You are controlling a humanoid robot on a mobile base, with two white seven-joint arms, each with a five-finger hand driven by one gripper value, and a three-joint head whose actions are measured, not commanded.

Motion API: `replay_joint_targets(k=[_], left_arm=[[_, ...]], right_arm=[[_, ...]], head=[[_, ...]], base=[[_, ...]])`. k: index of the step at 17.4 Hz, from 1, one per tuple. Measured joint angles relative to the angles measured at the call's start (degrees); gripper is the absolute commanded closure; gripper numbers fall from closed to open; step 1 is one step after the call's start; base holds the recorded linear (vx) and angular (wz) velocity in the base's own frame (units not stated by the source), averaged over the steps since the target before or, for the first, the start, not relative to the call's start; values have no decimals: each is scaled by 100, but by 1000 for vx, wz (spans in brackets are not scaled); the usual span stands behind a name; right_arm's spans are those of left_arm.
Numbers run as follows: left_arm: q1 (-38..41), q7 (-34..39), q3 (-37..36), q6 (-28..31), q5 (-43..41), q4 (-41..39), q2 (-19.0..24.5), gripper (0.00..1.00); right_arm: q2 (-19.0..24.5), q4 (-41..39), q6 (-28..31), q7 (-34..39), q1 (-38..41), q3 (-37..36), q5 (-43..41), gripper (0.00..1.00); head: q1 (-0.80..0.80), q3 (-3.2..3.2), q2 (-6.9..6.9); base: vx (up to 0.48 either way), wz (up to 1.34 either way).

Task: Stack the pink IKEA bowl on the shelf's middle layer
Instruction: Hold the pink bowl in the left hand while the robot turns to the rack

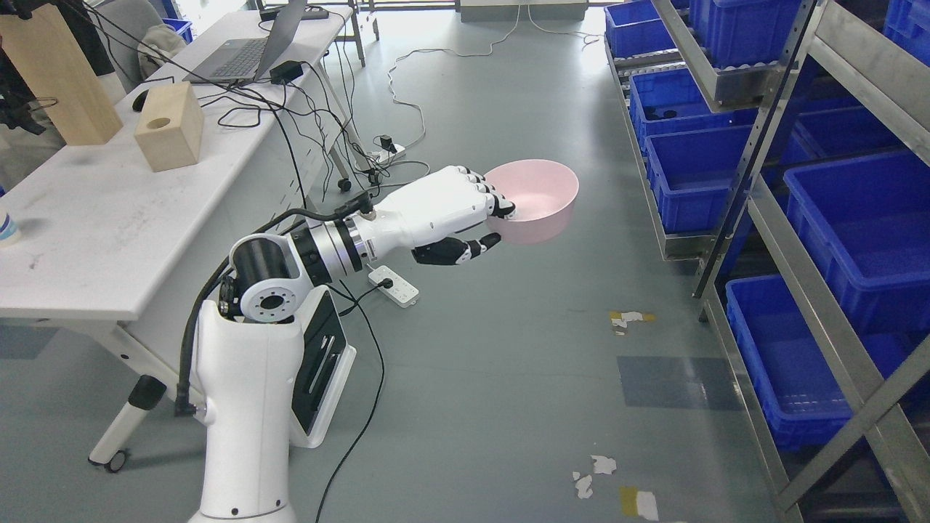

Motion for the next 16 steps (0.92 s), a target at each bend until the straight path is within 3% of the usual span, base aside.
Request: replay_joint_targets(k=[16], left_arm=[[-32, 40, -187, 0, 37, 19, 0, 96]], right_arm=[[0, 0, 0, -1, -2, 0, 0, 0]], head=[[0, 0, 0]], base=[[205, -25]])
